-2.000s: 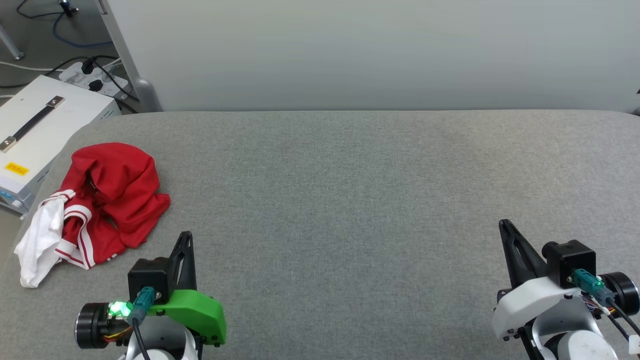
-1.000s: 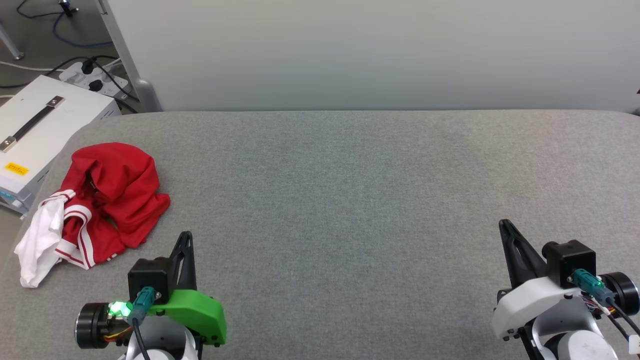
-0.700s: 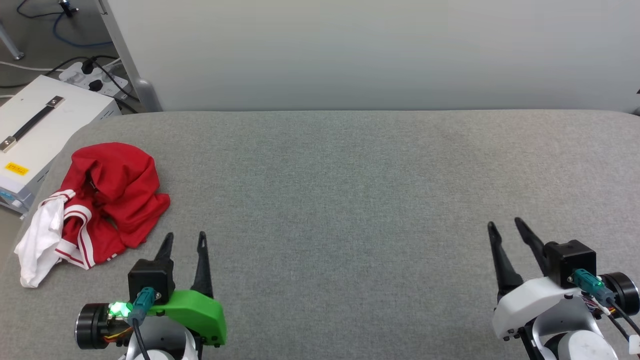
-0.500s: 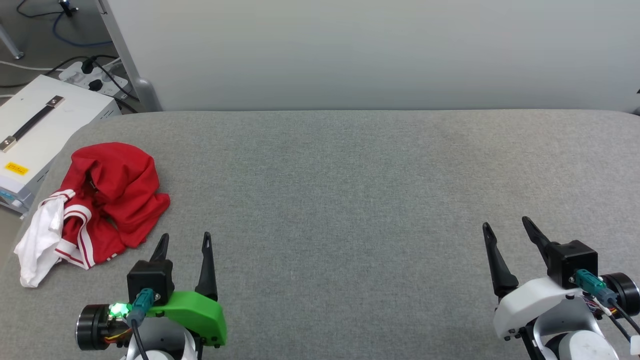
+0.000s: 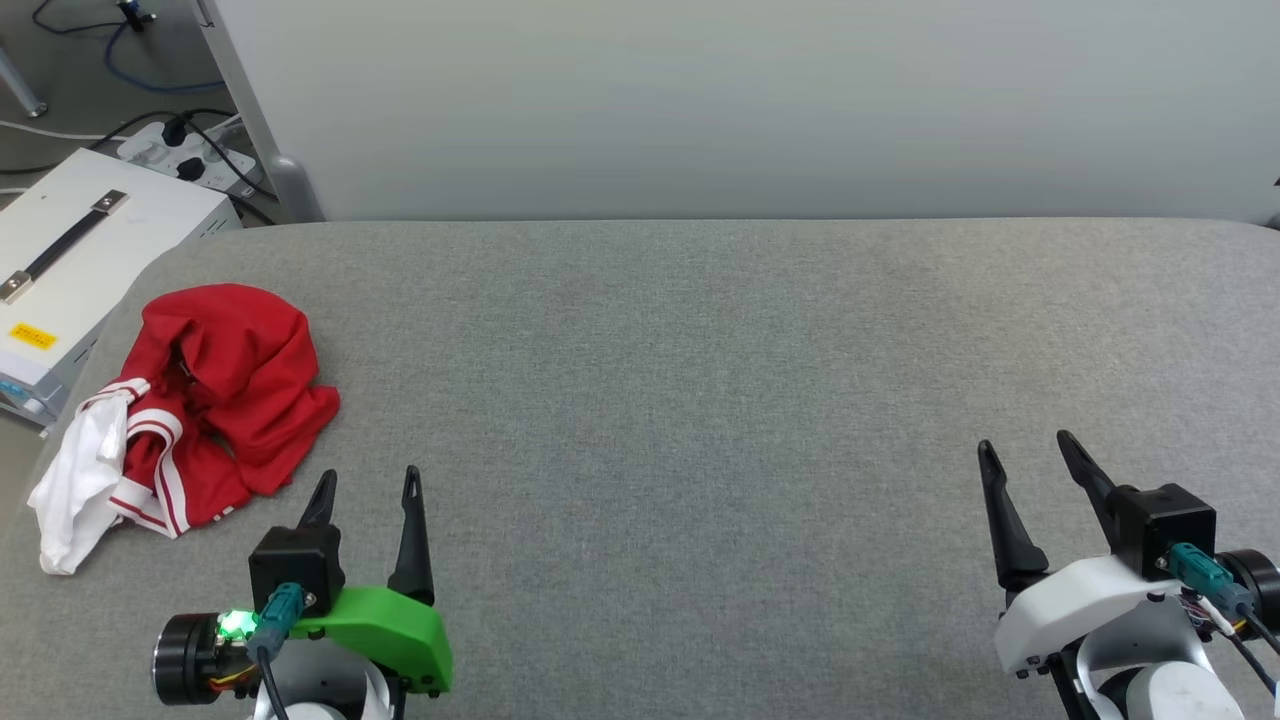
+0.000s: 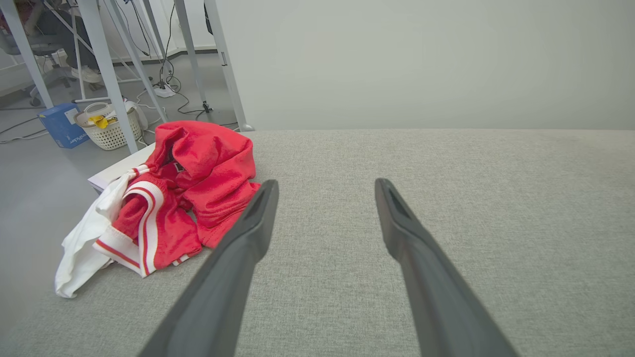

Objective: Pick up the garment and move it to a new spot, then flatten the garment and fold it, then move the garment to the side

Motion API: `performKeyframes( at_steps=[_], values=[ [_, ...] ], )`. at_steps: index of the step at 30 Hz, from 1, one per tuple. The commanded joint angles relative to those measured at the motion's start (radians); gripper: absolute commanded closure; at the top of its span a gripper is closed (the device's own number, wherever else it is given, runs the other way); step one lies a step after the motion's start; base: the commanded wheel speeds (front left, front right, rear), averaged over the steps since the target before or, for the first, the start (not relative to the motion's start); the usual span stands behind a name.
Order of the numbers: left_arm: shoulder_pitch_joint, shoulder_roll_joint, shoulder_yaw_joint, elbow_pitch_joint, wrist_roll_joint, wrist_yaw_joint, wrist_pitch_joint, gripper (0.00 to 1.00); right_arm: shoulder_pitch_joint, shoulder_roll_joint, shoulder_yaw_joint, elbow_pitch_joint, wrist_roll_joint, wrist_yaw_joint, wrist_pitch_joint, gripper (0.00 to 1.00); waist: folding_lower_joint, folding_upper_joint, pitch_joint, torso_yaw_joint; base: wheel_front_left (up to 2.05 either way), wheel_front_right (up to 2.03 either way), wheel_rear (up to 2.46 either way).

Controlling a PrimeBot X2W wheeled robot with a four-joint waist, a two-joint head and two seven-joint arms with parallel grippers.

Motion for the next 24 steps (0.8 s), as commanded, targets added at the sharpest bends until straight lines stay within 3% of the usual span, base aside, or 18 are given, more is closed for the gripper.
performKeyframes(
  at_steps=[1,24],
  values=[
    [-0.002,-0.001,0.001,0.006,-0.013,-0.001,-0.011,0.0,-0.009,0.0,-0.003,0.002,0.01,0.0,-0.01,0.0,0.0,0.0019,0.001,0.0,0.0,0.0,0.0],
    [-0.004,-0.002,-0.001,0.012,-0.054,-0.033,-0.063,0.0,-0.014,-0.001,-0.009,-0.028,0.055,0.0,-0.061,0.0,0.0,0.0041,0.008,0.005,0.0,0.0,0.0]
  ],
)
